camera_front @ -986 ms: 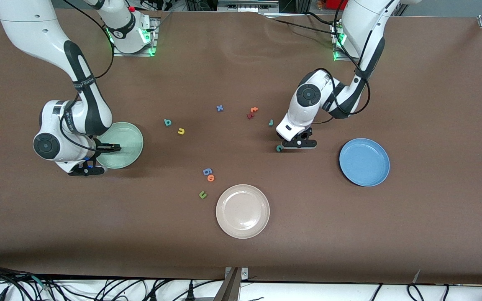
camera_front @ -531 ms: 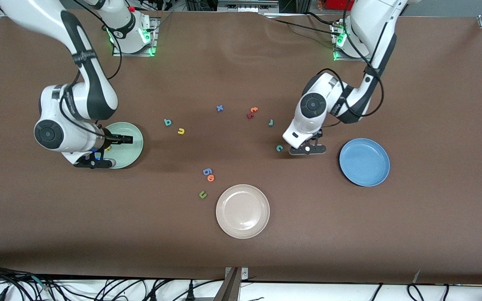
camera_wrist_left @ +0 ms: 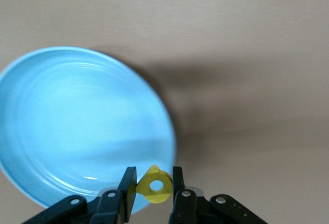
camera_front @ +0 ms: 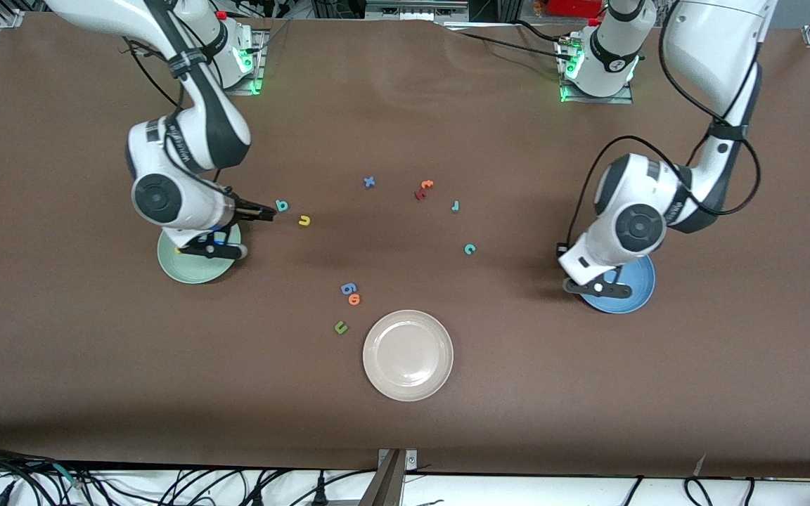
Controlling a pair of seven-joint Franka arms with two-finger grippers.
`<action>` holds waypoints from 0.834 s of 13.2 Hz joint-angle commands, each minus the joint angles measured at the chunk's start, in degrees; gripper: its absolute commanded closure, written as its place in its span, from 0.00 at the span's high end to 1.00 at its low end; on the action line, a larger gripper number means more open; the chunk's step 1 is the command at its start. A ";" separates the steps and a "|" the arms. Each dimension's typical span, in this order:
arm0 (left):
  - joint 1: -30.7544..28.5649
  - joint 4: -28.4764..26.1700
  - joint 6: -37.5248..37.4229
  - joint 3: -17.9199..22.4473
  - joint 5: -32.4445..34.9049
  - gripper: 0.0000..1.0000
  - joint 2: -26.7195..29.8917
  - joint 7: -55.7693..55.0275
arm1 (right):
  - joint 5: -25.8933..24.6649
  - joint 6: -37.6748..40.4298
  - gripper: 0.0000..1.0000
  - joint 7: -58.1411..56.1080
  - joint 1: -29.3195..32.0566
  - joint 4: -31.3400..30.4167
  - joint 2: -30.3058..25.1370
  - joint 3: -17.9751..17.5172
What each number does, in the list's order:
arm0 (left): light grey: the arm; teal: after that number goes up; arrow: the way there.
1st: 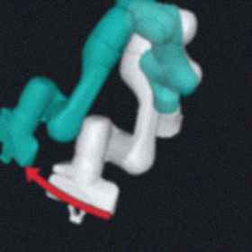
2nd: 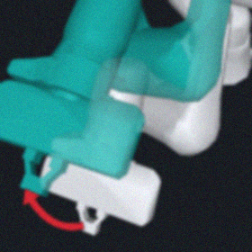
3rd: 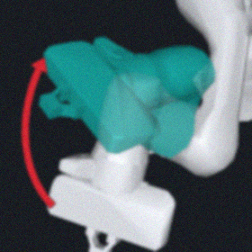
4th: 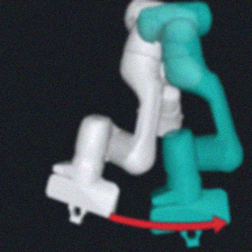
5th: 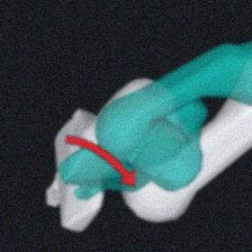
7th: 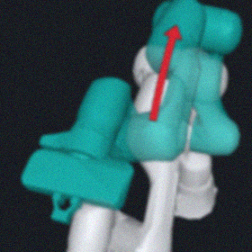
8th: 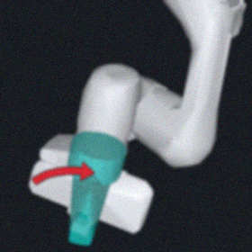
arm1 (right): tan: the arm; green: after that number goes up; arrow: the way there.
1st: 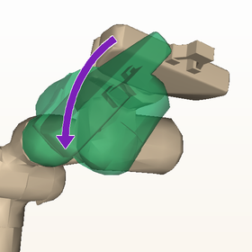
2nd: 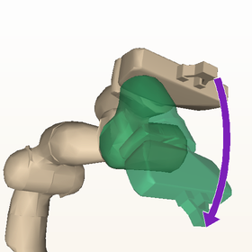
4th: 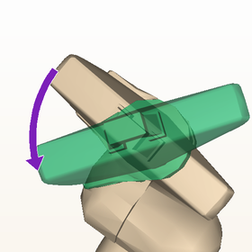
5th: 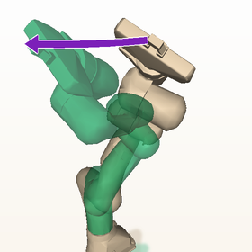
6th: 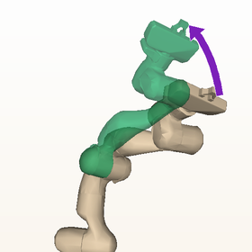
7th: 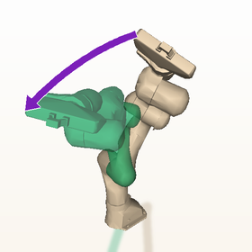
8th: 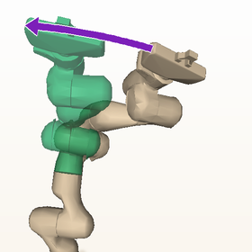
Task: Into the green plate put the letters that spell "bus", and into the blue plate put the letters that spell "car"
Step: 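Place the yellow d on the blue plate with the left gripper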
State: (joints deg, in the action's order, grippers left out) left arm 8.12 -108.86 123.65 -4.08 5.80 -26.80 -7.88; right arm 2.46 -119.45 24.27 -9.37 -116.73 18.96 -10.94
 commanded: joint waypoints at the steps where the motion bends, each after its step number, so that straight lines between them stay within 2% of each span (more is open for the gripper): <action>1: -3.36 0.41 -0.96 -0.49 2.11 0.19 -0.09 5.75 | 0.44 -16.01 0.99 0.87 0.40 -11.55 -2.17 -3.47; 3: -5.39 0.41 -0.78 -0.49 2.20 0.21 -0.18 9.44 | 0.09 -20.73 0.99 -1.14 0.23 -13.96 -1.38 -5.05; 4: -5.75 0.41 -0.78 -0.49 2.20 0.42 -0.18 10.68 | 0.00 -20.65 0.99 -3.06 0.14 -14.05 -0.85 -5.06; 5: -5.75 0.41 -0.78 -0.49 2.20 0.99 -0.27 11.91 | -0.09 -20.73 0.99 -5.87 0.14 -14.48 -0.59 -5.06; 9: -4.97 0.41 -0.78 -1.01 1.23 1.00 0.35 7.56 | -1.40 -20.82 0.99 -11.69 0.14 -15.98 -0.15 -4.97; 11: -4.08 0.49 -0.25 -4.86 1.14 1.00 0.35 -1.13 | -3.25 -21.17 0.97 -11.61 0.14 -16.42 -0.06 -4.97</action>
State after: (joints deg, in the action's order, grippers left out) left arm 3.04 -108.80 123.70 -6.24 5.95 -26.87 -2.27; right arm 0.74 -139.26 13.66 -9.49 -131.94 19.16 -15.72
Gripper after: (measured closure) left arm 0.000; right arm 0.013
